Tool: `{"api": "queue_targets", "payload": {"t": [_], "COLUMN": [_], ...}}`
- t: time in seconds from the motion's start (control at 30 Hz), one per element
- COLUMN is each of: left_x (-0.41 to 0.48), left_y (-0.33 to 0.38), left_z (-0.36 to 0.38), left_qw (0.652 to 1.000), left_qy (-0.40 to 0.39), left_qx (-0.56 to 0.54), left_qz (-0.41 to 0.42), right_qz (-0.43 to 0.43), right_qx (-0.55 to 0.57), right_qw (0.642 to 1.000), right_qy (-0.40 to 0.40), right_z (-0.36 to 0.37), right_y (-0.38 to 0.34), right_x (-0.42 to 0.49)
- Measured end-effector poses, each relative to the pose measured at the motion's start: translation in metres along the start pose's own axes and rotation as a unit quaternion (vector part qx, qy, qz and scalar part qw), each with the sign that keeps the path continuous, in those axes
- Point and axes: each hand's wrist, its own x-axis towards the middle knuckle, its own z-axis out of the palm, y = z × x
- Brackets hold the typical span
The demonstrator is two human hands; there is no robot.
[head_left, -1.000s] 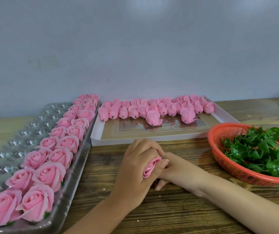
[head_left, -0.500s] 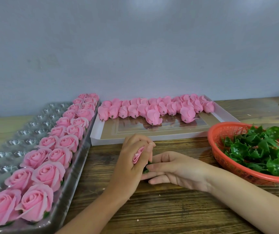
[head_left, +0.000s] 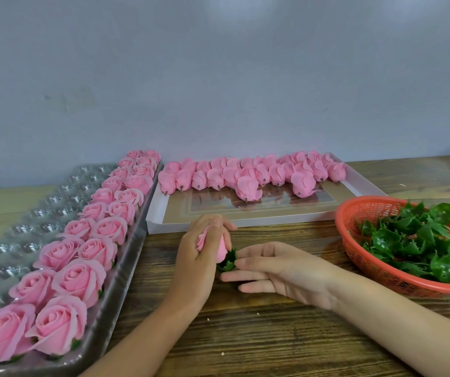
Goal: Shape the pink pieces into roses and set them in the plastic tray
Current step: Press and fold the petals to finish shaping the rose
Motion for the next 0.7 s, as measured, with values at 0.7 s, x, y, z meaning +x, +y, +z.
{"api": "queue_targets", "payload": {"t": [0.7], "left_x": [-0.0042], "left_y": [0.0082], "left_z": [0.0043], "left_qw": [0.987], "left_qy": [-0.068], "left_qx": [0.118], "left_qz": [0.083], "right_qz": [-0.009], "right_qx": [-0.021], "right_qw": [1.000], "right_qy": [-0.012], "right_z": [-0.0008], "right_y": [0.0014], "right_x": [0.0015]}}
